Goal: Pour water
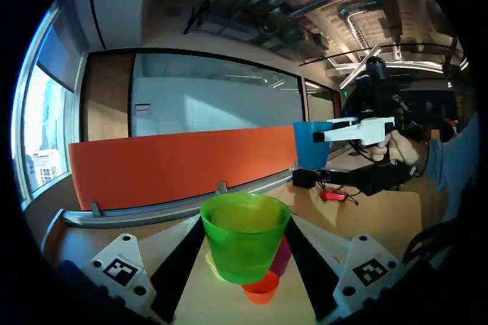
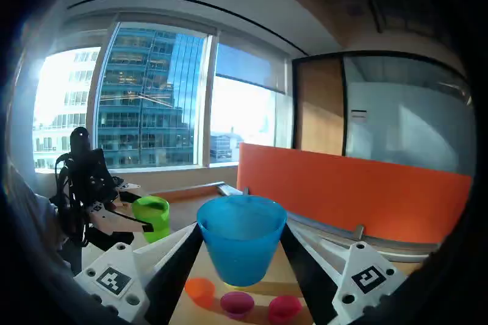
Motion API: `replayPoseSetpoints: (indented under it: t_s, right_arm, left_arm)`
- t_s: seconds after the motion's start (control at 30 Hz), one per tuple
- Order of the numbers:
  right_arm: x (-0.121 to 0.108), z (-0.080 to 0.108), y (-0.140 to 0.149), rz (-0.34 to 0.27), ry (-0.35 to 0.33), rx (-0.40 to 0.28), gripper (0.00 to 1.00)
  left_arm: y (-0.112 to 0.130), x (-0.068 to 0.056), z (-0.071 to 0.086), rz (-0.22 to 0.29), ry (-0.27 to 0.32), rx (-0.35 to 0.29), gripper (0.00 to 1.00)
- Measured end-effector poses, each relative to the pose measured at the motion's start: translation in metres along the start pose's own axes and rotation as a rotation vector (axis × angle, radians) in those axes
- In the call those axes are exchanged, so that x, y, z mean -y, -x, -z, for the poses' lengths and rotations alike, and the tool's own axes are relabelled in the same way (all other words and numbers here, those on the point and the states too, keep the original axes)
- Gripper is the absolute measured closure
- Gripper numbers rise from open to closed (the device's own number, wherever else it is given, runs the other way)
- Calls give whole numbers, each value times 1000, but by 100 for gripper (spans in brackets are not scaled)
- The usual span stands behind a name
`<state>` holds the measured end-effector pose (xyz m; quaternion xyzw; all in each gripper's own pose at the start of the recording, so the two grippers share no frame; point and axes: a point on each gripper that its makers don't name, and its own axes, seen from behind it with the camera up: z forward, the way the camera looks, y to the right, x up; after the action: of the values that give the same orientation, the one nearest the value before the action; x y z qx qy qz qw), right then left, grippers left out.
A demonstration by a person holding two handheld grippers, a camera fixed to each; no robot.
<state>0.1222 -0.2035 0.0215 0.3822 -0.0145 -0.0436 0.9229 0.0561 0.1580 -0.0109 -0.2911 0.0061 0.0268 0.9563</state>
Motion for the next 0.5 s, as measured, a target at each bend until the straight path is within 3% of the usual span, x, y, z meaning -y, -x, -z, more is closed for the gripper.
replayPoseSetpoints:
  t_s: [0.5]
  right_arm:
    - [2,2,55,9,-32,91,10]
  left_arm:
    - [41,27,-1,-2,-15,125,14]
